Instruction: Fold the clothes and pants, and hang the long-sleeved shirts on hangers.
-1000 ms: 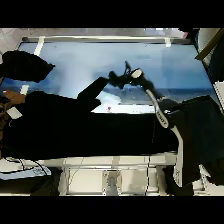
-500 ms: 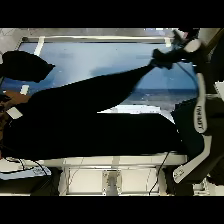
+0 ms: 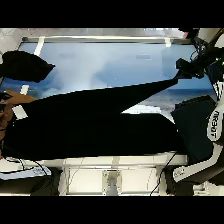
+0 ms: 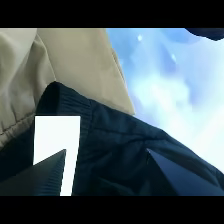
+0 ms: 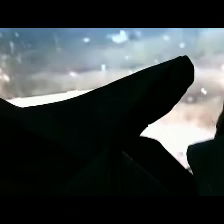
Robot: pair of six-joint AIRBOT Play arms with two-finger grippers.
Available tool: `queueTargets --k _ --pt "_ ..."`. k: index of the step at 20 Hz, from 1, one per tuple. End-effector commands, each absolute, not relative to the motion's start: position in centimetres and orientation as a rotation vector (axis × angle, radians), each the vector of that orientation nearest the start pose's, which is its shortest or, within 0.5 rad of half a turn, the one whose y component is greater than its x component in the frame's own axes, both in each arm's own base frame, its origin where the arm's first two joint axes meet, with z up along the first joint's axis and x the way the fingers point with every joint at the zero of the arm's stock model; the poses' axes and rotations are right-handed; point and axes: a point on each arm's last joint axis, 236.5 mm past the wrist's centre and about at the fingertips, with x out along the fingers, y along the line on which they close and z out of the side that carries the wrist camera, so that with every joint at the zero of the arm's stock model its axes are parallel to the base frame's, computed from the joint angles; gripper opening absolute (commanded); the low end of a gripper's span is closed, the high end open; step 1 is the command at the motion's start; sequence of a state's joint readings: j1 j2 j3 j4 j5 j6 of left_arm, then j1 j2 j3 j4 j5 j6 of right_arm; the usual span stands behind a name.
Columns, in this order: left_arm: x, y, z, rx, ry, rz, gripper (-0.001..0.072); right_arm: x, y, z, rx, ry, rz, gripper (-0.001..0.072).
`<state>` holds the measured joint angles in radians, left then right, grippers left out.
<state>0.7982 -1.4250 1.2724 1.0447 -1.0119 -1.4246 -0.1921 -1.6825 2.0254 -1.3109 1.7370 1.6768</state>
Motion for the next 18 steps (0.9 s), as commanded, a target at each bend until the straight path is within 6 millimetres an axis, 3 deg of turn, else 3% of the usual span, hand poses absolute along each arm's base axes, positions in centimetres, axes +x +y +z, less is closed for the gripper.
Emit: queueTargets --k 1,3,8,10,11,12,13,15,17,18 --pt "39.0 25.5 3.1 -0.784 0.849 0.399 0.0565 42.4 -5.1 8.5 0.403 1.474 -0.141 0.0008" --pt "39.7 25.8 3.7 -0.782 0.808 0.396 0.0566 43.1 -5.4 5.7 0.441 1.497 -0.182 0.0008" --pt "41.5 24.2 4.2 -0.695 0.795 0.323 0.0565 50.0 -3.2 0.3 0.61 1.366 -0.148 0.0008" --pt "42.5 23.6 4.6 -0.69 0.775 0.309 0.0565 50.5 -3.4 -2.9 0.67 1.405 -0.204 0.0011" --pt "42.9 23.3 4.8 -0.688 0.766 0.303 0.0565 50.4 -3.5 -4.2 0.668 1.428 -0.213 0.006" --pt "43.2 23.2 4.9 -0.683 0.76 0.302 0.0565 50.1 -4.1 -5.2 0.648 1.45 -0.237 0.0259" --pt "43.2 23.1 4.9 -0.681 0.758 0.302 0.0565 49.1 -4.9 -5.8 0.61 1.487 -0.269 0.0367" --pt "43.2 23.2 4.9 -0.681 0.757 0.304 0.0565 45.0 -8.7 -5.9 0.442 1.615 -0.424 0.0369" --pt "43.0 23.6 4.9 -0.685 0.754 0.311 0.0565 40.6 -12.5 -4.4 0.251 1.754 -0.541 0.037" --pt "43.0 23.6 4.9 -0.687 0.754 0.312 0.0565 39.6 -13.4 -3.4 0.215 1.779 -0.551 0.037"
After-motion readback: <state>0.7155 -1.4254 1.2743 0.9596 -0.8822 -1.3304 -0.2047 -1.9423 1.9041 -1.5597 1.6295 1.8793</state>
